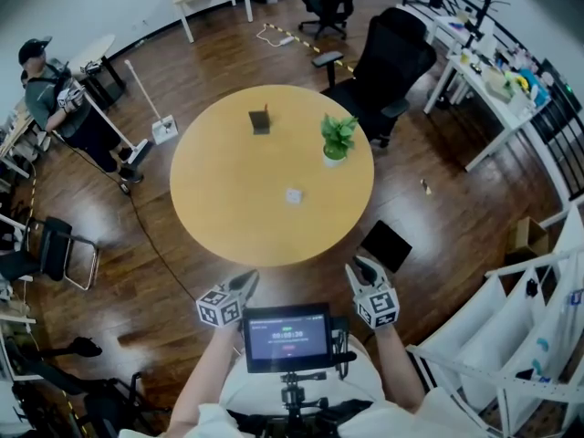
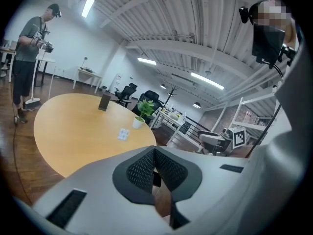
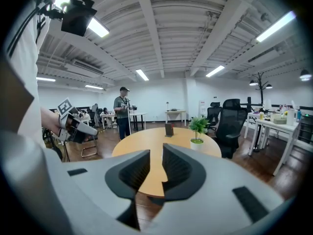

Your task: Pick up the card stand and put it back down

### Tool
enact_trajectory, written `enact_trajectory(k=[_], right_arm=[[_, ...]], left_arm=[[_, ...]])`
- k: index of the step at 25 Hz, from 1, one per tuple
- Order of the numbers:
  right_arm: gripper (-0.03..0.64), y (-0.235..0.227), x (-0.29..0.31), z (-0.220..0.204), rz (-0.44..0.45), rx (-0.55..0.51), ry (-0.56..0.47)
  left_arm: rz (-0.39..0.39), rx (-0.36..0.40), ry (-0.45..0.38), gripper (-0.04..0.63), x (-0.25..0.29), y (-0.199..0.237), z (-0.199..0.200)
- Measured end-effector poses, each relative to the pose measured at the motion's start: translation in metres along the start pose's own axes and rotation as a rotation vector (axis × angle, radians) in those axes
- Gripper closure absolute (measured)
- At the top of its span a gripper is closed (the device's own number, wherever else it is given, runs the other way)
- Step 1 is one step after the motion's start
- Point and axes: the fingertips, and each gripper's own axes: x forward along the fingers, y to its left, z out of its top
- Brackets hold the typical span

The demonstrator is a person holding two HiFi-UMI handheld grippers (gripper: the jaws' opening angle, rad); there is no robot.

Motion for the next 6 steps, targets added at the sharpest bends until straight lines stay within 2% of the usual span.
enact_trajectory(k=[6], right_arm=[[0.526, -0.01, -0.01, -0.002, -0.014, -0.009, -0.004]], left_arm=[[-0.002, 0.006, 0.0, 0.595, 0.006, -0.015, -0.005]])
